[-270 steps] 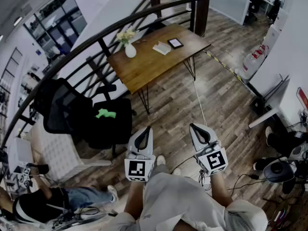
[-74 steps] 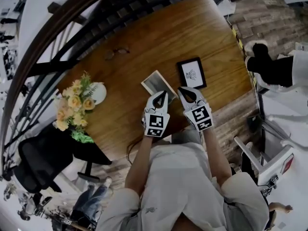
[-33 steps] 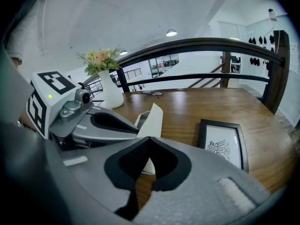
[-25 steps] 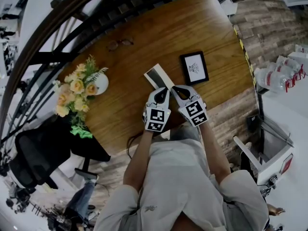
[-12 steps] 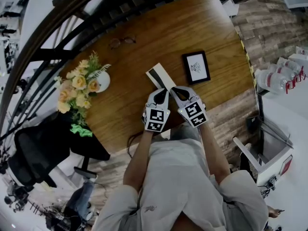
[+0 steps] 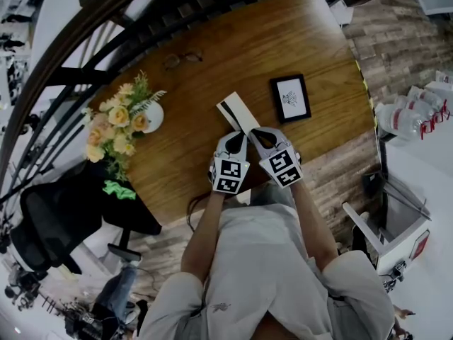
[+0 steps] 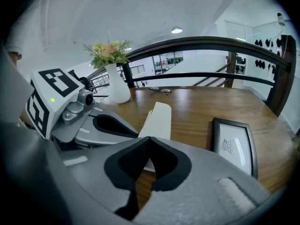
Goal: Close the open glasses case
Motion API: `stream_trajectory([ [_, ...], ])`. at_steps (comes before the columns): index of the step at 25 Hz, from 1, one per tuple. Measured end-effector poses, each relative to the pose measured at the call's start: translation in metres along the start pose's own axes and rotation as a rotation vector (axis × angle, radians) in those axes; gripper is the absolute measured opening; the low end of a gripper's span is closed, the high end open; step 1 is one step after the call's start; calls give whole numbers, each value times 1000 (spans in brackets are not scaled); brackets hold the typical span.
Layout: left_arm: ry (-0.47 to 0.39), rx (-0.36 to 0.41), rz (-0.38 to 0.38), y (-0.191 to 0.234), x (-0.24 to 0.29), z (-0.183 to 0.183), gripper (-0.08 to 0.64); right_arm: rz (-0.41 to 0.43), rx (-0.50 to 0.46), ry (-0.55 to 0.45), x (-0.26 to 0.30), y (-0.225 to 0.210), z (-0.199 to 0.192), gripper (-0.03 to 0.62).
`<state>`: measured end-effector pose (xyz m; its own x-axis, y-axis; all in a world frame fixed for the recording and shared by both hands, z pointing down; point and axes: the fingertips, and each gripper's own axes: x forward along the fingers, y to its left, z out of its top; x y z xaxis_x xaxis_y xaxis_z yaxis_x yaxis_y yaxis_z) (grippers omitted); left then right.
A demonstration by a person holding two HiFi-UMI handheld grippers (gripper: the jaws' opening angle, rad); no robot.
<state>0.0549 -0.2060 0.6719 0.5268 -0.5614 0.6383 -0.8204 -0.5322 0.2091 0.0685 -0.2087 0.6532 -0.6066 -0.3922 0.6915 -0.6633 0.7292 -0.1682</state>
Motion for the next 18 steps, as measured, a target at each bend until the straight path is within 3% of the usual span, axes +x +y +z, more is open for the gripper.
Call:
stream_trajectory([
  [18,63,-7,12,4,-1,-18,18,10,-16,33,7,9,-4,3],
])
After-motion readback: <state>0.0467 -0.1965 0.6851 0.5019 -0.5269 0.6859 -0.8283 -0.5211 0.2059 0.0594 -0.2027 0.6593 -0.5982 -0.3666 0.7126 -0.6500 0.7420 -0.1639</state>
